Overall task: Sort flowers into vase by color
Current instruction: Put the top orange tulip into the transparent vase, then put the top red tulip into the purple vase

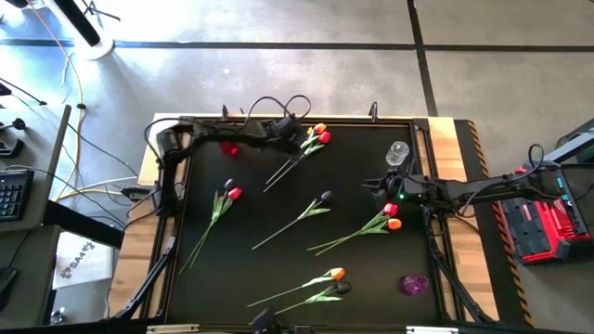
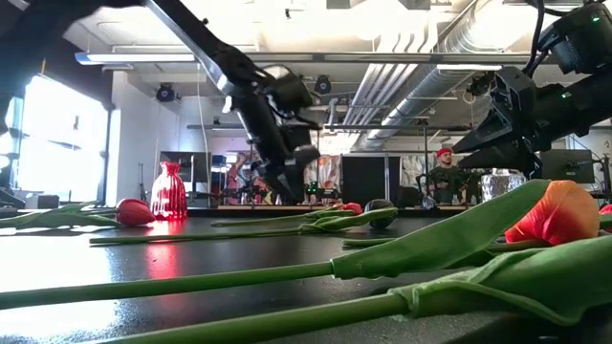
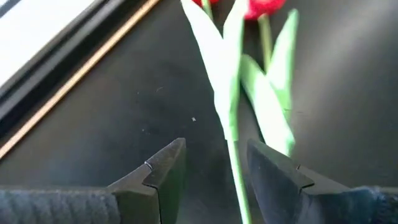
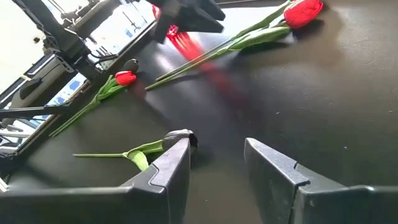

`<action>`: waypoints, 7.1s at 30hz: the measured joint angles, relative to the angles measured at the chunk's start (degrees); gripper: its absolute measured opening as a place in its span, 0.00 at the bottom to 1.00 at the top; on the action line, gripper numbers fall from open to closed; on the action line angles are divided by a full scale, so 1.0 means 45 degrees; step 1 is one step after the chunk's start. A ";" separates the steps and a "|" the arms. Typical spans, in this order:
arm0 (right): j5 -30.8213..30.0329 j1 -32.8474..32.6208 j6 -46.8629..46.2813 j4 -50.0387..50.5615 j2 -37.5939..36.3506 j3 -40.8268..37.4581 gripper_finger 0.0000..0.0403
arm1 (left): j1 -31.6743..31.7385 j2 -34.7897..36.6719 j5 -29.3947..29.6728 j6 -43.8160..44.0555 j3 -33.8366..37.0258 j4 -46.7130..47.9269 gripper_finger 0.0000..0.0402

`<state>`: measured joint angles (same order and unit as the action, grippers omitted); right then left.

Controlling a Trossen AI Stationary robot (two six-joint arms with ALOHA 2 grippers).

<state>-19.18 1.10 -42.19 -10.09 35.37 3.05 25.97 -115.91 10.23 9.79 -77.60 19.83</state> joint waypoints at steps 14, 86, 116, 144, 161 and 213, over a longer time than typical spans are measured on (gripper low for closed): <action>0.0403 0.0000 0.0010 -0.0023 -0.0013 0.0000 0.35 | 0.0240 -0.1565 -0.1169 -0.0147 -0.1696 0.2032 0.39; -0.4171 -0.3313 0.7803 -0.8314 0.4997 0.2511 0.03 | -0.4589 0.1106 -0.4412 -0.0900 0.0194 -0.8276 0.01; -0.9506 0.0818 0.2168 1.5093 0.0743 1.1570 0.00 | -0.4478 0.1179 -0.3151 -0.0493 0.4356 -1.0066 0.31; -0.6925 0.4065 0.3436 1.3631 0.0973 1.0022 0.00 | -0.4714 0.1190 -0.2621 -0.0108 0.4302 -1.0363 0.31; -0.2706 0.8131 0.4634 1.2338 0.2411 0.9700 0.10 | -0.4695 0.1767 -0.2442 -0.0312 0.4283 -0.9741 0.31; -0.0224 0.1754 0.2007 0.5585 -0.1245 0.3893 0.45 | -0.5080 0.1845 -0.0858 -0.0277 0.4370 -0.7115 0.24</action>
<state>-20.19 9.00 -33.16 15.04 29.77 20.57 3.11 -107.61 6.37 8.54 -57.93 -12.19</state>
